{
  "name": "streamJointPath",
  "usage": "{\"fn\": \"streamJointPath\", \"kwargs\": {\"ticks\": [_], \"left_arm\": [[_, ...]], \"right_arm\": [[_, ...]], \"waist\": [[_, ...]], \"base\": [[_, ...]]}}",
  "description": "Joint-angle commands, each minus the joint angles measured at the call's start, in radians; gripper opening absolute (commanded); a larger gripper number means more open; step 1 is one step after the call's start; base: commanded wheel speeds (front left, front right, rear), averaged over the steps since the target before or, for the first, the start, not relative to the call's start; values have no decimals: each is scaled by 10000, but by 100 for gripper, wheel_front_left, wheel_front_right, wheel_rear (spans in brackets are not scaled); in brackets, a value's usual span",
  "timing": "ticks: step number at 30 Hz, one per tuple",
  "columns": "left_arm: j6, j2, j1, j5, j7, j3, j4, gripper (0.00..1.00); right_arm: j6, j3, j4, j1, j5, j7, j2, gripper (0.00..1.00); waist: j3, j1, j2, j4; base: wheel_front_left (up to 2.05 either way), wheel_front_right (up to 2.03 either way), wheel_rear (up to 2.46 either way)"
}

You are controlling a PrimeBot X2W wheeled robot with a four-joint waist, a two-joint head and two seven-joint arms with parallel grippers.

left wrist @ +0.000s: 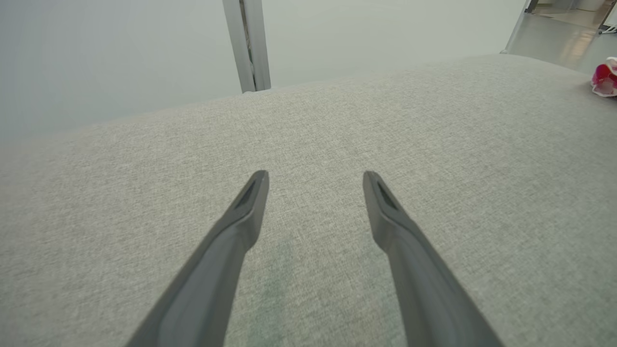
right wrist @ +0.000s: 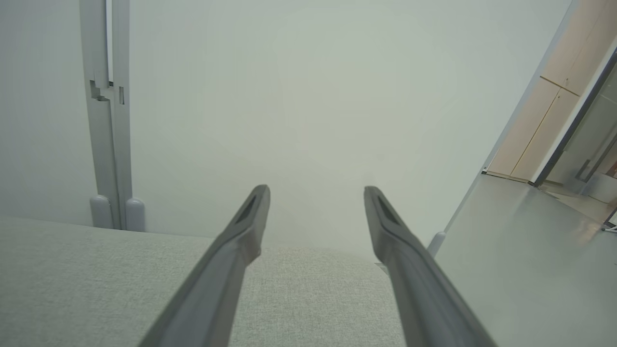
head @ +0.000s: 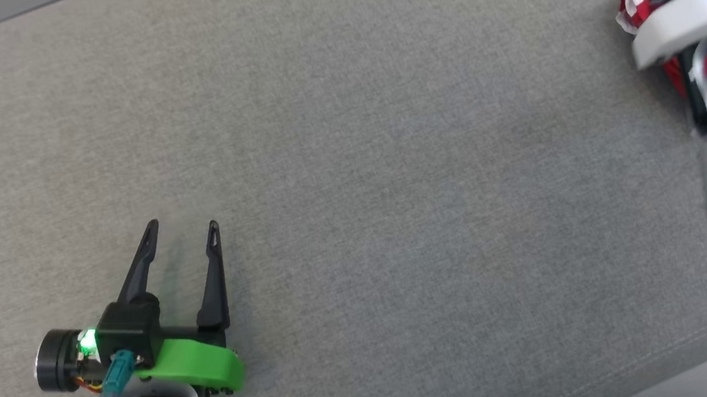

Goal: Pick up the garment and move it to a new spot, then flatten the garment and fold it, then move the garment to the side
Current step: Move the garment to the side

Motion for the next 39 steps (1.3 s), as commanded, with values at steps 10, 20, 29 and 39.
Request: {"fn": "streamJointPath", "kwargs": {"ticks": [10,20,29,39], "left_arm": [[22,-309,716,160,-3,776,536,100],[127,-569,1434,233,-2,1426,924,100],[189,-658,2295,282,-1,1560,843,100],[279,-696,2642,42,-1,1482,585,100]], "right_arm": [[-15,1561,-125,2859,2240,-44,130,100],[-15,1746,395,4803,3043,-45,123,100],[-15,1779,300,5928,3232,-45,129,100],[-15,2119,221,6418,3217,-46,132,100]], "waist": [[-1614,-1,-1,869],[-2619,-1,-1,1426],[-3307,-1,-1,1576],[-3445,-1,-1,1721]], "base": [[0,0,0],[0,0,0],[0,0,0],[0,0,0]]}}
